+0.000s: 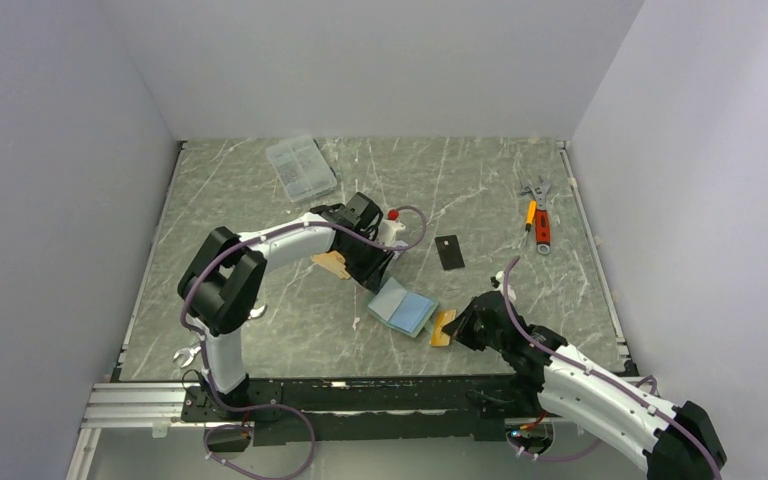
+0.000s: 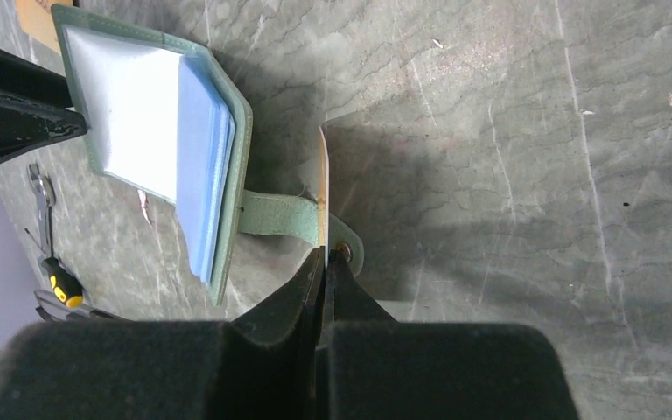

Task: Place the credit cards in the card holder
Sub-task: Open the card holder at the center of the board, then insert the credit card into the card holder.

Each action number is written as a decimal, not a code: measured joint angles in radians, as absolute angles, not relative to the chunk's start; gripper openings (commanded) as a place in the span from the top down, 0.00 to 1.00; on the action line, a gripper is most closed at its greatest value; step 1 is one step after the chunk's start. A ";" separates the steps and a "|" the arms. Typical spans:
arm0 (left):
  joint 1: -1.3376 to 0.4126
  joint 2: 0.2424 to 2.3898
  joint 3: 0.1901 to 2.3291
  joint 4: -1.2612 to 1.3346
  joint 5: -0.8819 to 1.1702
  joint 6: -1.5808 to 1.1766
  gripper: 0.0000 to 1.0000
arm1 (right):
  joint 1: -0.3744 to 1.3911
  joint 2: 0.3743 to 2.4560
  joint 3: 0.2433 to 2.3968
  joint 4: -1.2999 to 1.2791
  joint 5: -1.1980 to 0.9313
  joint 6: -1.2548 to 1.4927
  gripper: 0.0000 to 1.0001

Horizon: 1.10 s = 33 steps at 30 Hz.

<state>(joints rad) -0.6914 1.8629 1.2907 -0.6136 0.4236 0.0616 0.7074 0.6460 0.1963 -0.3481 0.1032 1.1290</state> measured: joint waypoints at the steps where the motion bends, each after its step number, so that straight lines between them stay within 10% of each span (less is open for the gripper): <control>1: -0.689 1.864 1.291 -0.615 0.425 0.061 0.70 | 0.707 0.647 0.198 -0.350 0.103 1.127 1.00; 4: -0.684 1.864 1.291 -0.615 0.433 0.060 0.93 | 0.707 0.648 0.205 -0.359 0.104 1.120 1.00; 10: -0.682 1.864 1.291 -0.615 0.462 0.059 1.00 | 0.707 0.656 0.247 -0.416 0.116 1.093 1.00; 33: -0.682 1.864 1.291 -0.615 0.487 0.059 0.86 | 0.752 0.993 0.444 -0.200 0.022 0.958 1.00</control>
